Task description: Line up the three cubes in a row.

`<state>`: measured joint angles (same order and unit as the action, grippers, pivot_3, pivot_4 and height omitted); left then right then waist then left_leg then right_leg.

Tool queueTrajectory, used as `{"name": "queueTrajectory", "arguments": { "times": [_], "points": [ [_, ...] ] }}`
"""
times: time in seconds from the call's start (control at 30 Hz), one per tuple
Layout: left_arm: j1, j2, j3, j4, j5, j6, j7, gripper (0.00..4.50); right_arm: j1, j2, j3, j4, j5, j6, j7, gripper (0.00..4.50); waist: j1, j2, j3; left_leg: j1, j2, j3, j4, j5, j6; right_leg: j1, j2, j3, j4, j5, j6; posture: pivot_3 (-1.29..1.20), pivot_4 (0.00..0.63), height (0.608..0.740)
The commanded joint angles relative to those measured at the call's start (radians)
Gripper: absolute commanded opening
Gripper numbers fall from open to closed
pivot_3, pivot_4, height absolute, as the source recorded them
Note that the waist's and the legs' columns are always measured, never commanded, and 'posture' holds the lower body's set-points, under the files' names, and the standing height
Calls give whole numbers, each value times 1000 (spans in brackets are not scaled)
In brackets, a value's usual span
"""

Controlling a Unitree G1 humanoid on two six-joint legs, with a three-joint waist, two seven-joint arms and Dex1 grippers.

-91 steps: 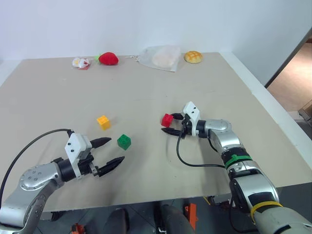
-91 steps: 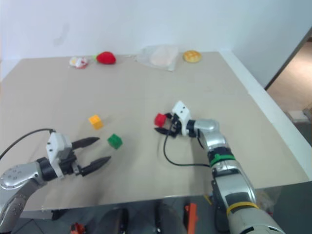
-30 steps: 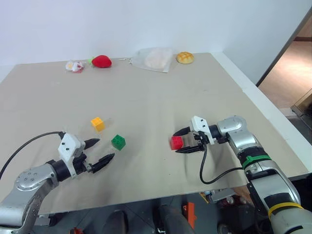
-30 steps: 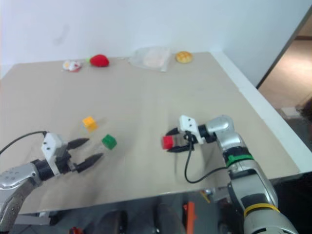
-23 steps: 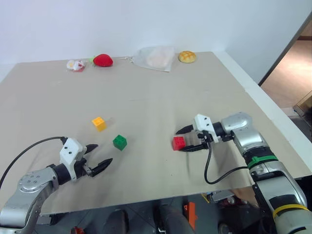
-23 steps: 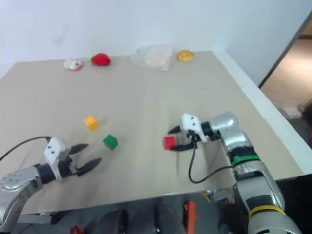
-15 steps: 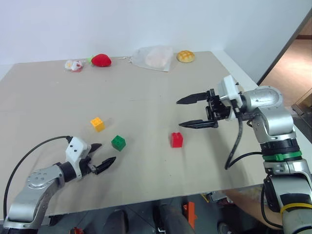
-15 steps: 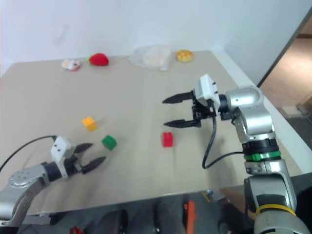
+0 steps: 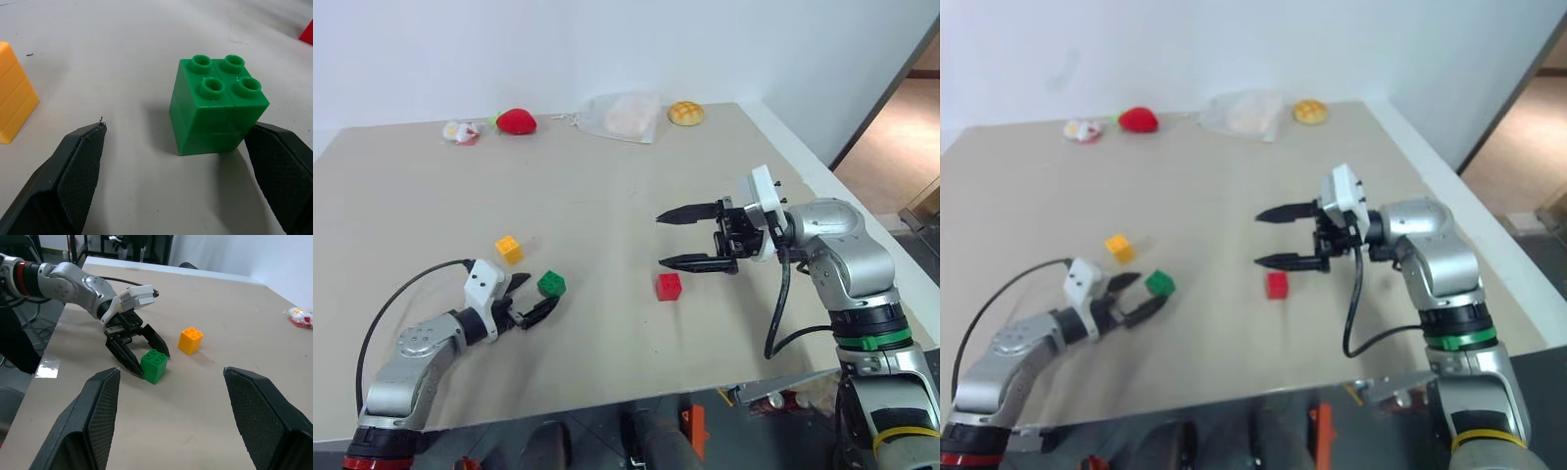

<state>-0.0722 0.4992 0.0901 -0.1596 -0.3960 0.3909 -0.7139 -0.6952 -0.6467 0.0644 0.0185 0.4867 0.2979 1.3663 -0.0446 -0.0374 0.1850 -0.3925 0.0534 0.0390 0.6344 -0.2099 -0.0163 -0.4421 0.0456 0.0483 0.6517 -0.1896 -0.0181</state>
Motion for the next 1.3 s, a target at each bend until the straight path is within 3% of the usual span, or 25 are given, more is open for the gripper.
{"name": "queueTrajectory", "arguments": {
  "times": [0.03, 0.27, 0.4, 0.6, 0.93, 1.3],
  "points": [
    [-11, -12, -16, -7, -6, 9, 1, 4500, 1, 1, -19, -52, 15, -2, -12, 3506, 1, 0, 0, 0, 0, 0, 0, 0, 0, 0, 0, 0, 0, 0, 0, 0, 150, 740],
    [-21, -30, -51, -17, 2, 27, 2, 4500, 7, 3, -17, -58, 13, -6, -23, 3506, 2, 0, 0, 0, -3, 0, 1, 0, 0, 1, -2, 0, 0, -1, -1, 0, 150, 740],
    [-40, -53, -70, -20, -5, 39, 1, 3442, 16, 10, -13, -69, 13, -4, -31, 3544, 5, 0, 0, -1, -4, 0, 2, 0, 0, 1, -3, 1, 0, -1, 0, 0, 150, 740],
    [-45, -54, -89, -31, -8, 44, -15, 1331, 23, 13, -12, -74, 11, -4, -43, 3544, 2, 0, 0, -1, -4, 1, 1, 0, 0, 1, -3, 2, 0, 1, 3, 0, 150, 740],
    [-150, -31, -102, 31, 53, -21, -37, 1310, 33, 11, -20, -85, 17, 5, -66, 3544, 2, 0, 0, -1, -4, 0, 2, 0, 0, 1, -2, 2, 0, -1, 0, 0, 150, 740],
    [-401, -25, -272, 260, 124, -243, -339, 1310, 240, -128, -106, -126, 16, 37, -80, 3544, 3, 0, 0, -2, -5, 0, 1, -1, 0, 0, -2, 2, -1, 0, 4, 0, 150, 740]
  ]
}}
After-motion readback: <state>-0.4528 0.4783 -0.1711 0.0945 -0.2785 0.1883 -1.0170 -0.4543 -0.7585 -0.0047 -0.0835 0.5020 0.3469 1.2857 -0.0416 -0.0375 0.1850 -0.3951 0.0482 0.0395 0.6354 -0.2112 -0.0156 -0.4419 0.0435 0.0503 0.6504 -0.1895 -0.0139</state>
